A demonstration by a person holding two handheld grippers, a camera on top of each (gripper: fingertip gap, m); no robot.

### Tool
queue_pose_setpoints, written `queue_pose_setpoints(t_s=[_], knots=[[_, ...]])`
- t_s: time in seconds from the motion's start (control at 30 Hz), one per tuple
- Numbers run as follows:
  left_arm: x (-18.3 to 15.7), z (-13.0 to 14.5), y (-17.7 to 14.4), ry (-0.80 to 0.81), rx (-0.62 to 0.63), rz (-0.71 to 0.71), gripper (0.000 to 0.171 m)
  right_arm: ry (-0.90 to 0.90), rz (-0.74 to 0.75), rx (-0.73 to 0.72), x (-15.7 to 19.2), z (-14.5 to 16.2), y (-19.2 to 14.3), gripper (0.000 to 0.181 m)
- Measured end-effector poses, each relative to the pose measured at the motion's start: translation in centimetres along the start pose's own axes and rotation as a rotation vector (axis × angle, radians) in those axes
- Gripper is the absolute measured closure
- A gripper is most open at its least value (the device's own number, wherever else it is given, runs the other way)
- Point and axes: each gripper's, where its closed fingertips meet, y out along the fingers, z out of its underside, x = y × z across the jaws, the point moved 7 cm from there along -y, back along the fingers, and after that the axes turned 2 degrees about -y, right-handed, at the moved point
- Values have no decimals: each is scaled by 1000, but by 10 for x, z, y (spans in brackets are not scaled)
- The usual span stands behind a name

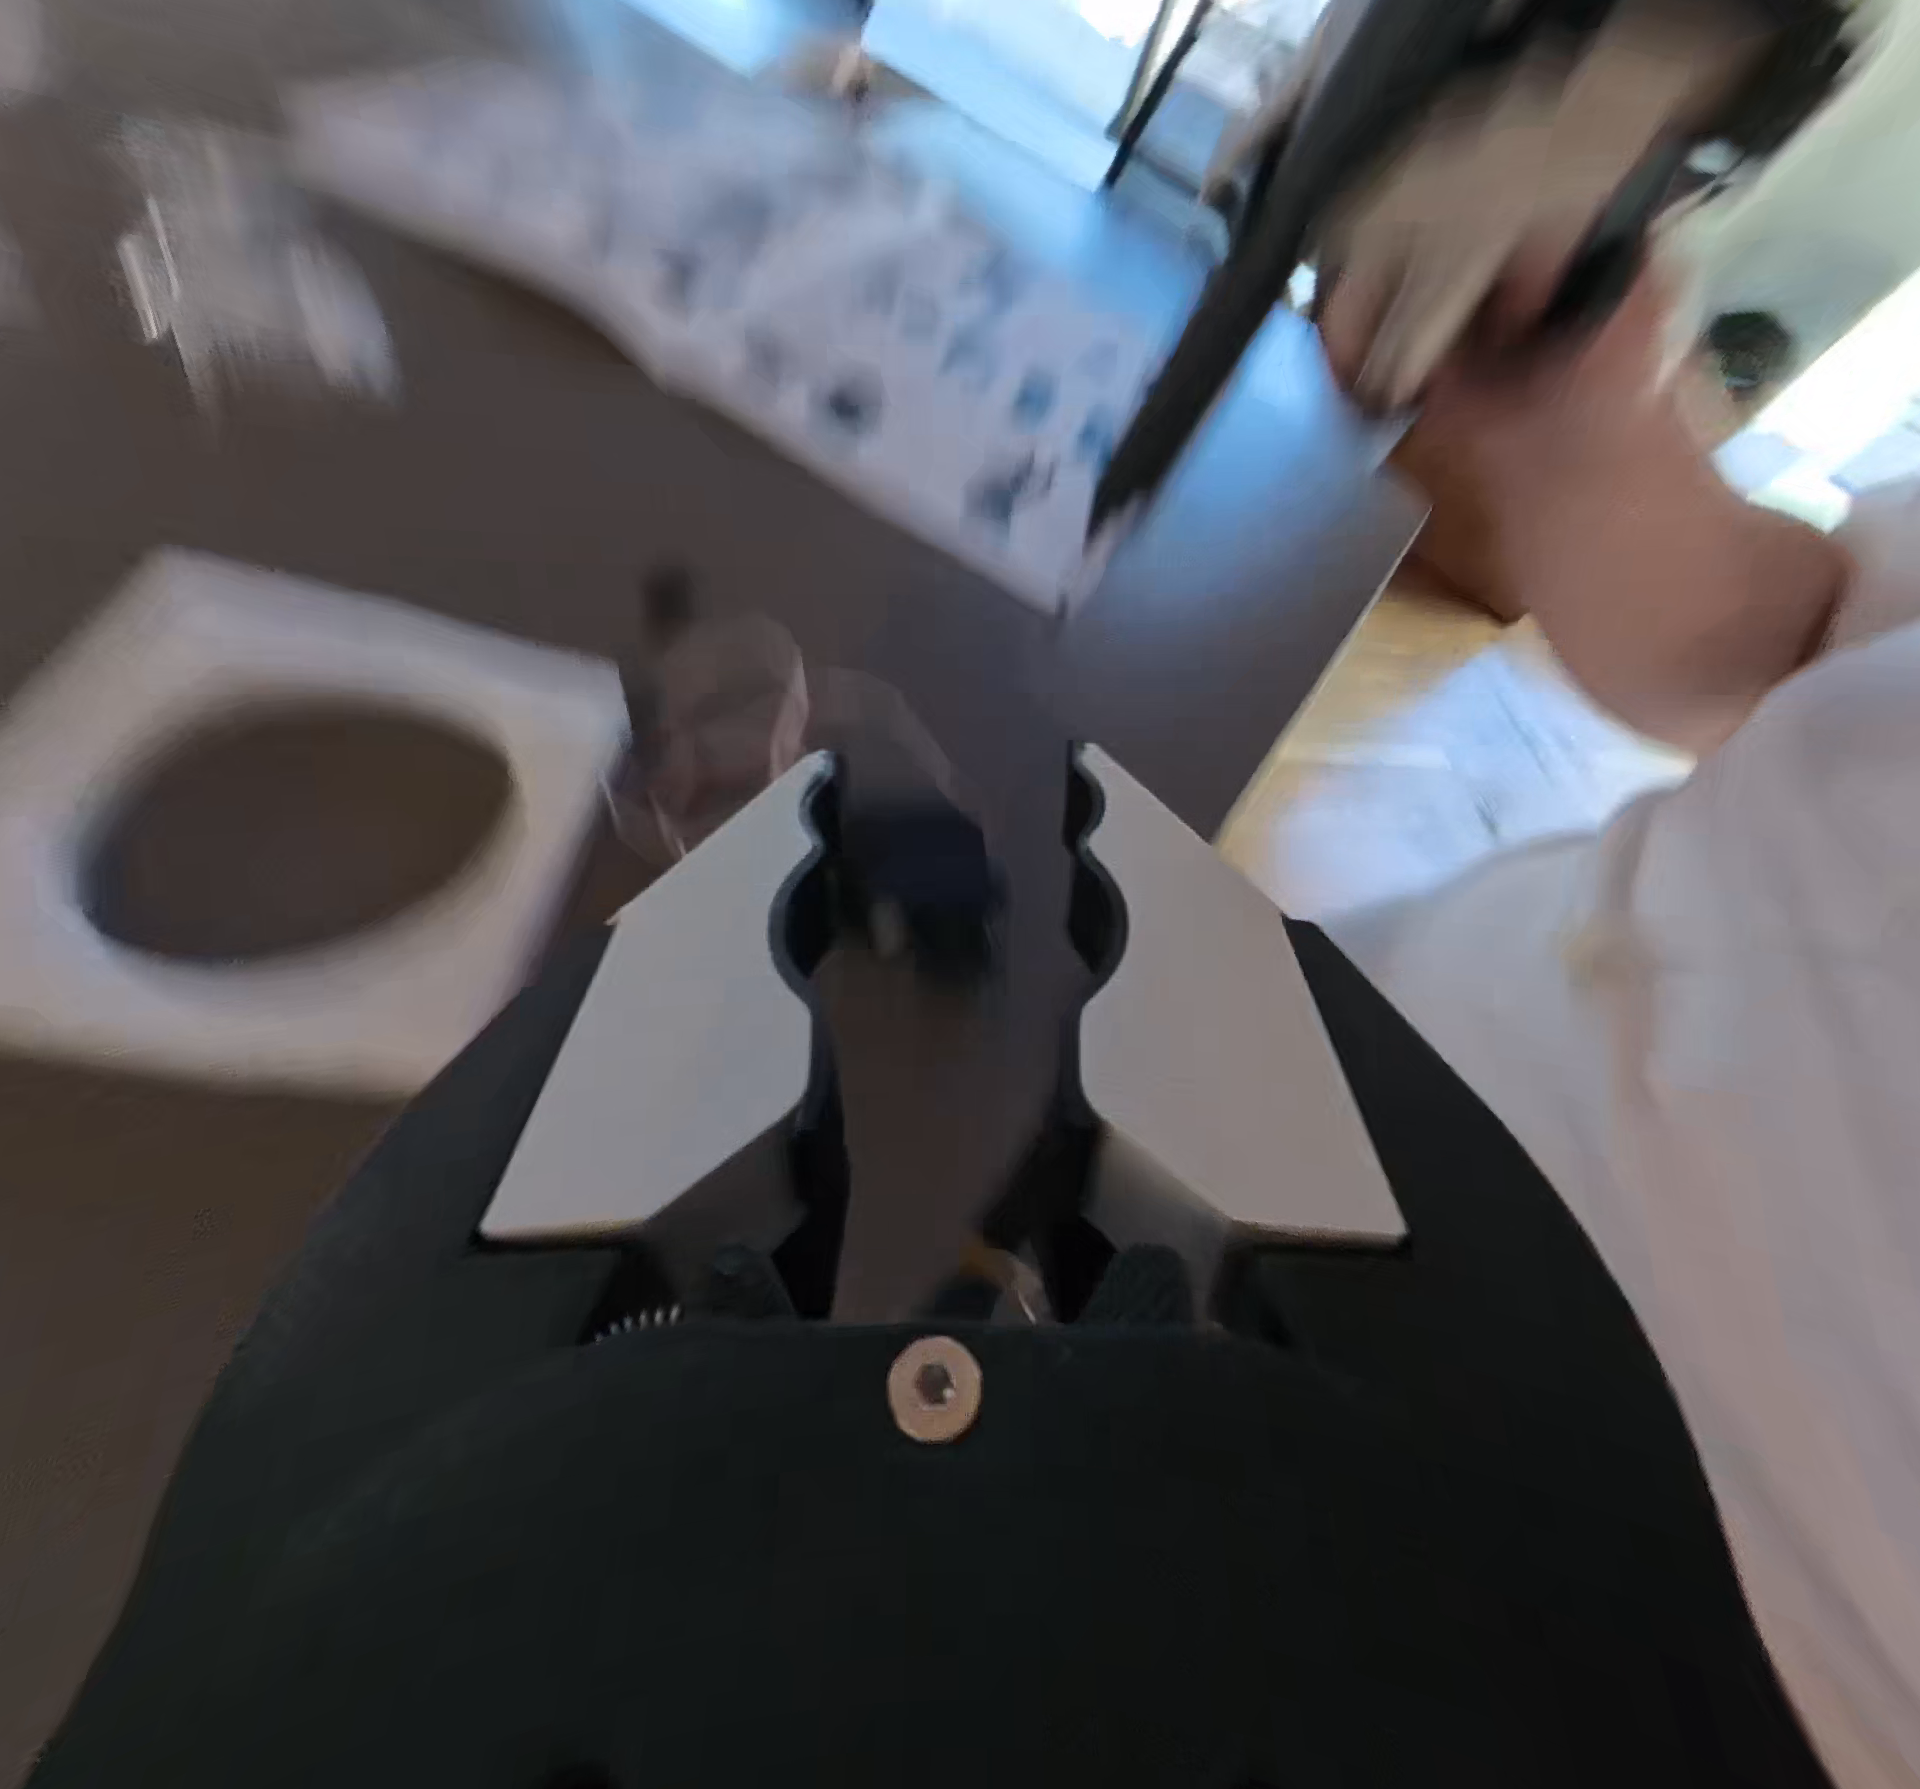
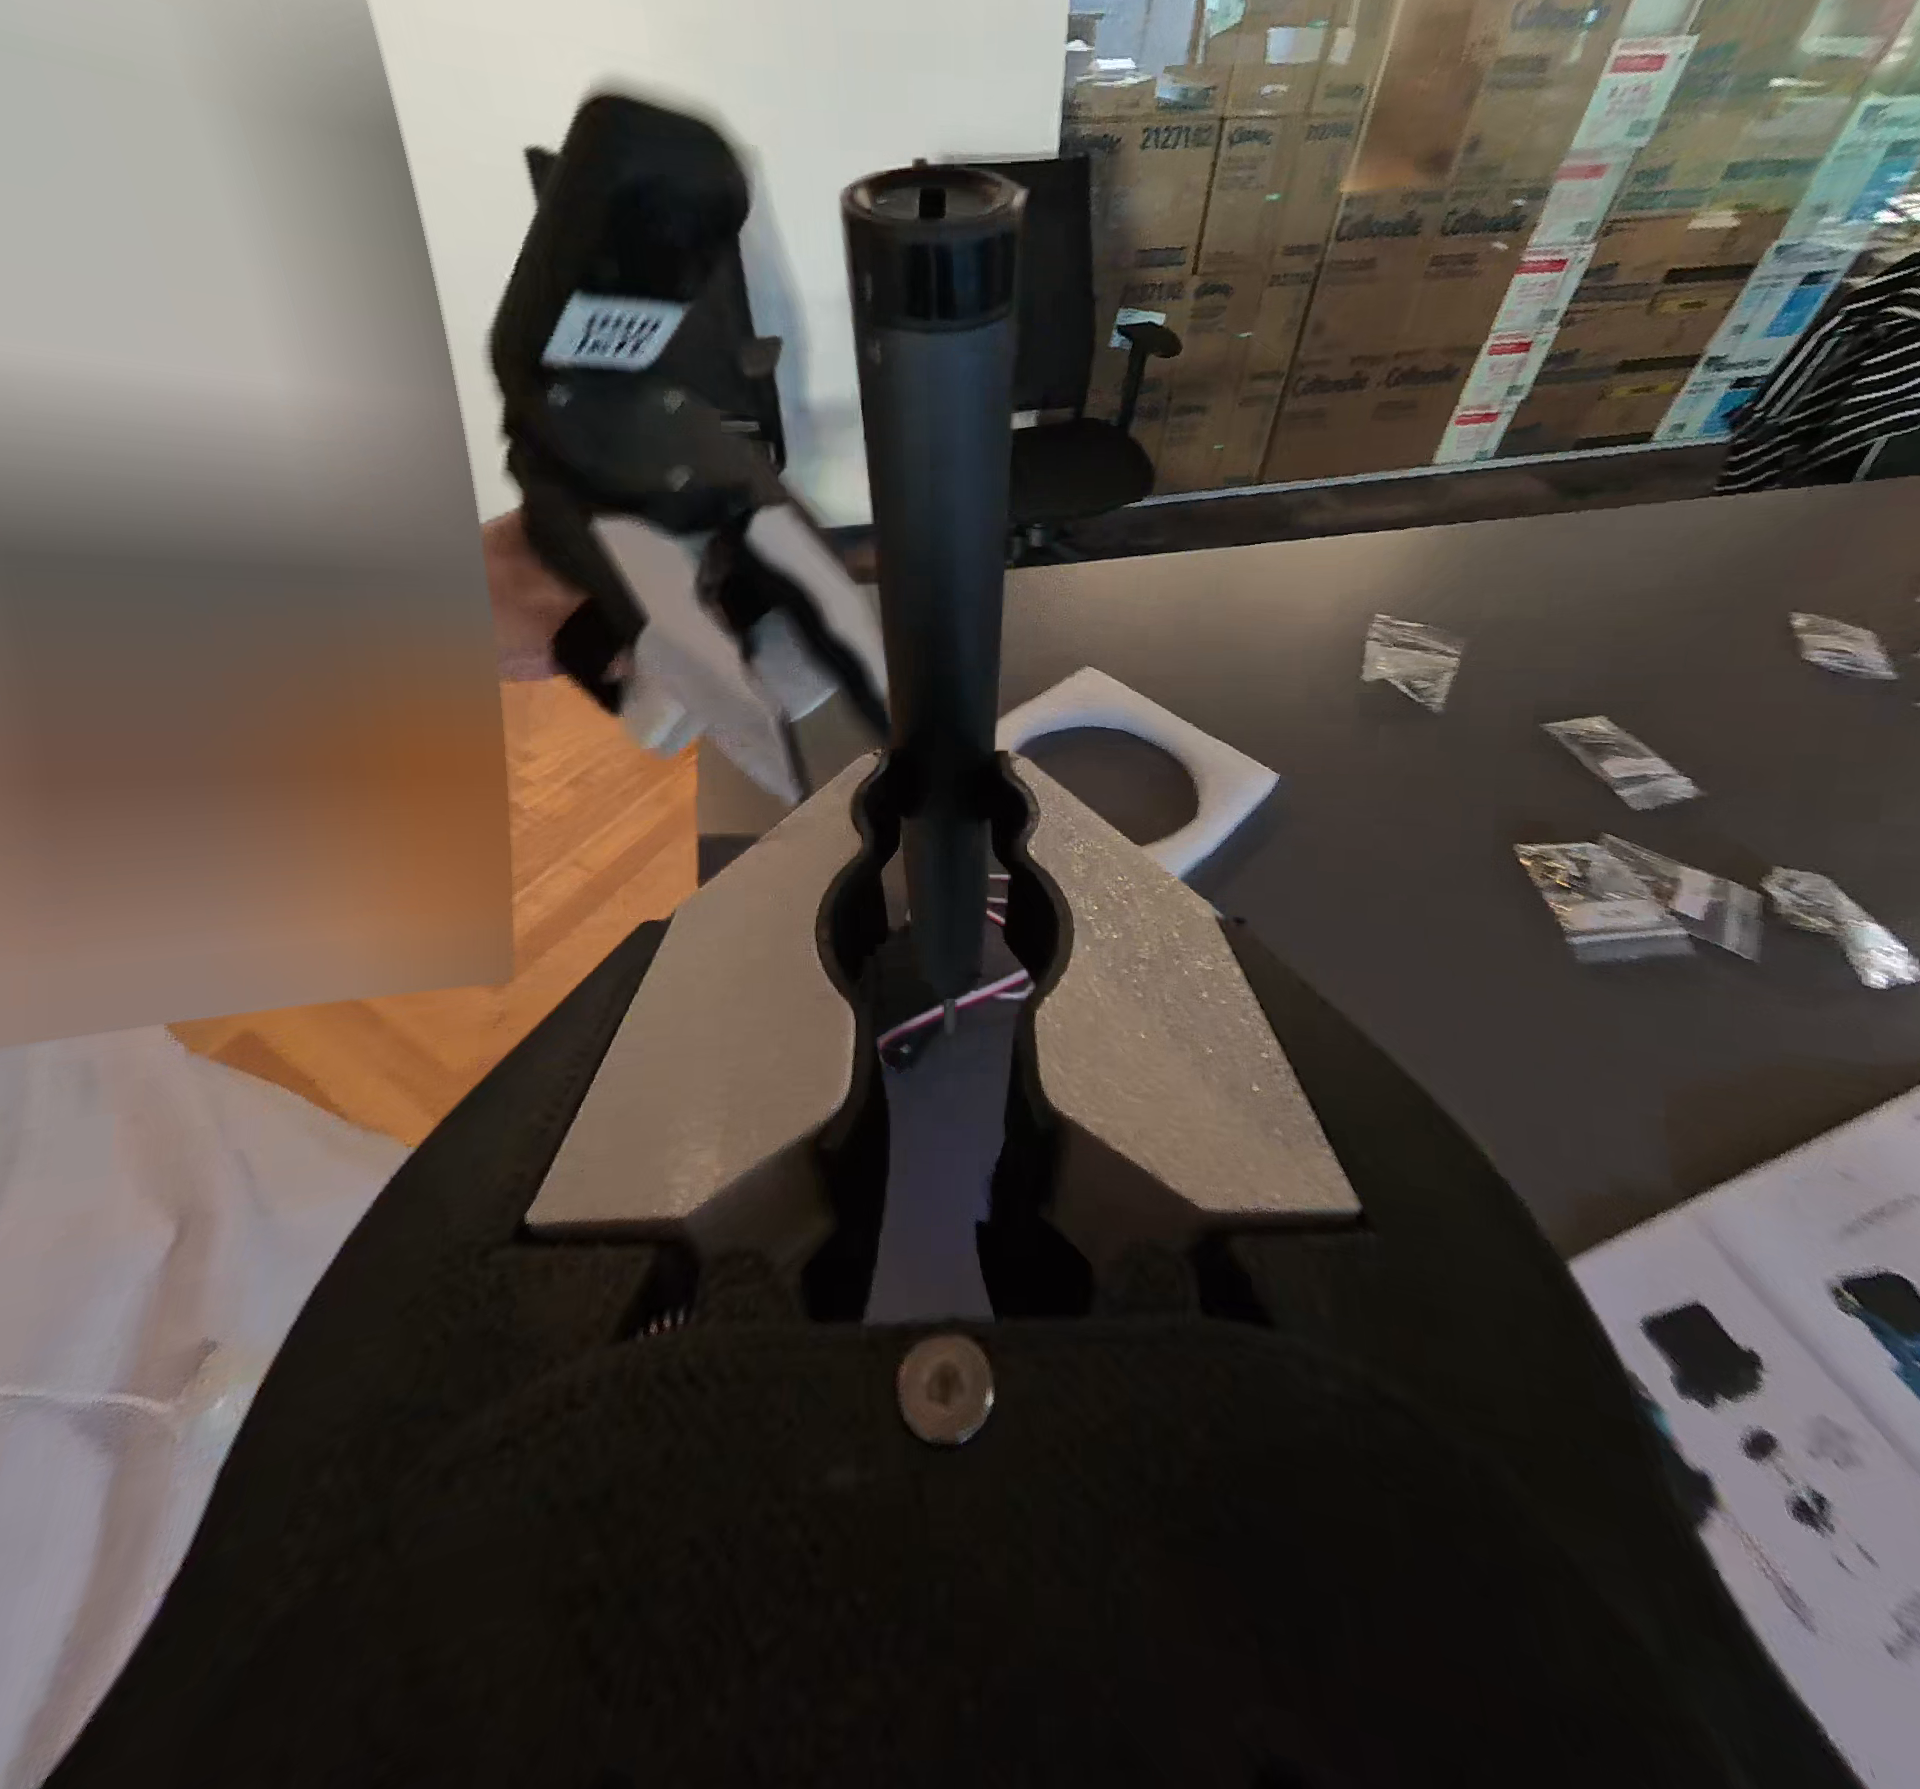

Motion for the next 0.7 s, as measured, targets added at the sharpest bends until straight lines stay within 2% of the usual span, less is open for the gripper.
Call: queue_pose_setpoints(t_s=[0.07,0.17,0.27,0.43,0.53,0.7], knots=[[-5,36,3,-96,58,-29,135,-2,11,5,-8,1,-14,166],[-9,62,12,-185,32,-60,133,13,-14,17,-19,5,-29,166],[-12,71,24,-293,51,-96,124,65,-61,10,-32,12,-35,166],[-15,74,30,-313,59,-338,124,163,-191,-21,-46,26,-40,166],[-22,78,34,-372,42,-367,139,157,-239,-28,-51,27,-47,166],[-23,85,41,-430,-41,-324,161,125,-296,-11,-56,27,-59,166]])
